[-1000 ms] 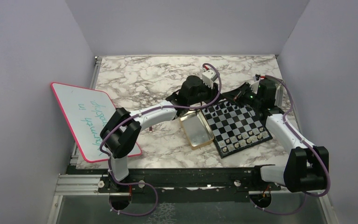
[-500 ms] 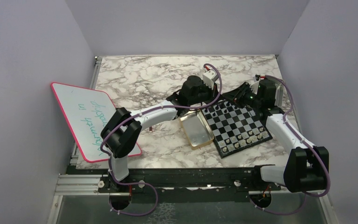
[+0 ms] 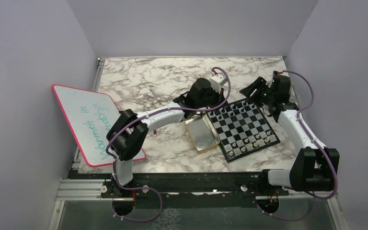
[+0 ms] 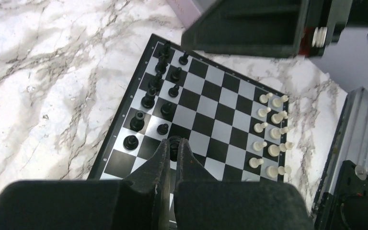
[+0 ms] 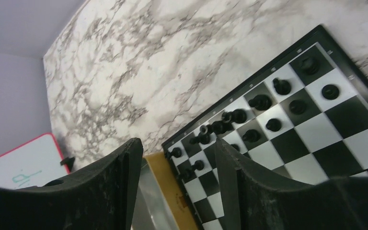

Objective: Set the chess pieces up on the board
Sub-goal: Place the chess piece on the chessboard.

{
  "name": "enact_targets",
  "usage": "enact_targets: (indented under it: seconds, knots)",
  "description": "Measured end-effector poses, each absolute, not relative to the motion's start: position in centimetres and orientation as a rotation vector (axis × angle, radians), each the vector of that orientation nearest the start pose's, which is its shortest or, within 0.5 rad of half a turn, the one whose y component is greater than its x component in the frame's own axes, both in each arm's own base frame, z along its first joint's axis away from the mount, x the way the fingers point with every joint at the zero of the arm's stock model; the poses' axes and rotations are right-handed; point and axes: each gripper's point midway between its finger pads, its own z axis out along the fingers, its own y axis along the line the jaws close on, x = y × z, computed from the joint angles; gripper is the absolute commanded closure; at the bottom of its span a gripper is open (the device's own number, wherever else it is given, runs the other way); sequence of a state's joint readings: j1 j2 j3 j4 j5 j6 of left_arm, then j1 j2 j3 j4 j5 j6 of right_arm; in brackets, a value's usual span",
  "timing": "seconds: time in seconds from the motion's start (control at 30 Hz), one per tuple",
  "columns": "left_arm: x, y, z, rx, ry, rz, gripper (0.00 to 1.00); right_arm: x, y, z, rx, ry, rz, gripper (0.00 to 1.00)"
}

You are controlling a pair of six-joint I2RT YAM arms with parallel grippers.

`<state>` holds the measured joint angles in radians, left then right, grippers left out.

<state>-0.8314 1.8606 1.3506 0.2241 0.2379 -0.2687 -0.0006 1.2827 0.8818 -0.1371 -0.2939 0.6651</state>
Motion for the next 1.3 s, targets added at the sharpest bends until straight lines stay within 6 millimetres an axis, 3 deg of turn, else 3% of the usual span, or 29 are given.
enact_targets:
  seconds: [0.23, 0.5, 0.57, 0.63, 0.67, 0.93, 1.3]
  knots:
    - [34.5, -45.2, 16.7, 0.745, 1.916, -0.881, 1.00, 39.7, 3.7, 17.6, 0.579, 2.100, 0.573, 0.34]
    - [35.2, -47.3, 14.9, 0.815, 1.957, -0.781, 1.00, 38.8, 2.5, 16.3, 0.624, 2.113, 0.526, 0.27]
    - [35.3, -47.8, 14.3, 0.833, 1.968, -0.763, 1.00, 38.5, 2.5, 15.8, 0.630, 2.126, 0.523, 0.19]
    - [35.4, -48.3, 13.6, 0.848, 1.984, -0.748, 1.00, 38.3, 2.6, 15.6, 0.636, 2.137, 0.523, 0.02]
    - [35.5, -48.5, 13.2, 0.855, 1.993, -0.740, 1.00, 38.3, 2.6, 15.5, 0.638, 2.137, 0.524, 0.00]
    - [35.3, -48.3, 10.1, 0.891, 2.080, -0.658, 1.00, 38.1, 2.6, 15.0, 0.645, 2.147, 0.522, 0.00]
    - [35.2, -48.0, 8.8, 0.919, 2.107, -0.590, 0.99, 37.9, 2.1, 14.7, 0.667, 2.153, 0.497, 0.00]
